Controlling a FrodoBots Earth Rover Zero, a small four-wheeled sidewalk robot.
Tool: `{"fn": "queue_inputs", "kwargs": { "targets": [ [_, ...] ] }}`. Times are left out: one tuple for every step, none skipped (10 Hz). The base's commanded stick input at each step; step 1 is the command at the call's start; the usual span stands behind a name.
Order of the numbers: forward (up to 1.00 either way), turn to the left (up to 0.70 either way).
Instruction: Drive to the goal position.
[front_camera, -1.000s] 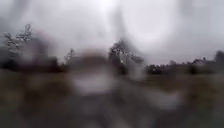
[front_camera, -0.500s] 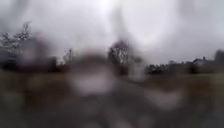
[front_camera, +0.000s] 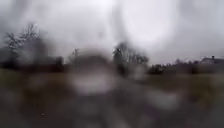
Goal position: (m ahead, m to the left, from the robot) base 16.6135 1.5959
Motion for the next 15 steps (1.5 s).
{"fn": "queue_inputs", "kwargs": {
  "targets": [
    [0.85,0.0],
    [0.85,0.0],
    [0.85,0.0],
    [0.85,0.0],
    [0.85,0.0],
    [0.85,0.0],
    [0.85,0.0],
    [0.85,0.0],
    [0.85,0.0],
    [0.85,0.0],
    [0.85,0.0],
    [0.85,0.0],
    [0.85,0.0],
    [0.85,0.0],
    [0.85,0.0]
  ]
}}
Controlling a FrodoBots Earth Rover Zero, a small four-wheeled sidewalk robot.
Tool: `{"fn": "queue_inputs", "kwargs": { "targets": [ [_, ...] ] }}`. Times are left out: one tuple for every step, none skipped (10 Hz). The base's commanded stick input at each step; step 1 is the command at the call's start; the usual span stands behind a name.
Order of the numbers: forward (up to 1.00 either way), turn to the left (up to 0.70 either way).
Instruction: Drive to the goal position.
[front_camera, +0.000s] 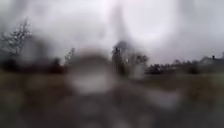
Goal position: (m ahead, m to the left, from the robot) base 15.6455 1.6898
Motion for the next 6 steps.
{"fn": "queue_inputs", "kwargs": {
  "targets": [
    [0.85,0.0],
    [0.85,0.0],
    [0.85,0.0],
    [0.85,0.0],
    [0.85,0.0],
    [0.85,0.0]
  ]
}}
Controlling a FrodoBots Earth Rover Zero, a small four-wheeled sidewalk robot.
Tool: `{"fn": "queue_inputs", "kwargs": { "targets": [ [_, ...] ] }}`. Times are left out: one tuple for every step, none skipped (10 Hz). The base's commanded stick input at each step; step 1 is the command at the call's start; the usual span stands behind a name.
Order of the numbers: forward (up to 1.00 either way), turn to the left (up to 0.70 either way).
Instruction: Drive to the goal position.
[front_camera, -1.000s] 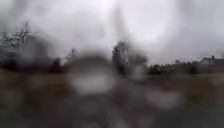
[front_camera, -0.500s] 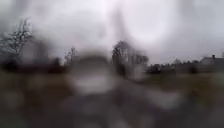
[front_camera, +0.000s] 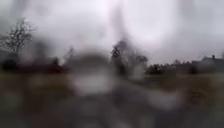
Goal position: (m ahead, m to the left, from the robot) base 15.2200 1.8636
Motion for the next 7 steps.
{"fn": "queue_inputs", "kwargs": {
  "targets": [
    [0.85,0.0],
    [0.85,0.0],
    [0.85,0.0],
    [0.85,0.0],
    [0.85,0.0],
    [0.85,0.0],
    [0.85,0.0]
  ]
}}
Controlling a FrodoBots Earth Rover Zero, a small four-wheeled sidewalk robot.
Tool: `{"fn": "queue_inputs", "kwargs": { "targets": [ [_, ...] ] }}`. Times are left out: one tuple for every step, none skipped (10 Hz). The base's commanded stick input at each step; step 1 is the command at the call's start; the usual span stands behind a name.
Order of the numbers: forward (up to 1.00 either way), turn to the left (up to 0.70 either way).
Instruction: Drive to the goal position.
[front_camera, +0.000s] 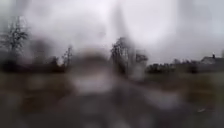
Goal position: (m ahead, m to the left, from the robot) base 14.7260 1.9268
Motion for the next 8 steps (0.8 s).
{"fn": "queue_inputs", "kwargs": {
  "targets": [
    [0.85,0.0],
    [0.85,0.0],
    [0.85,0.0],
    [0.85,0.0],
    [0.85,0.0],
    [0.85,0.0],
    [0.85,0.0],
    [0.85,0.0]
  ]
}}
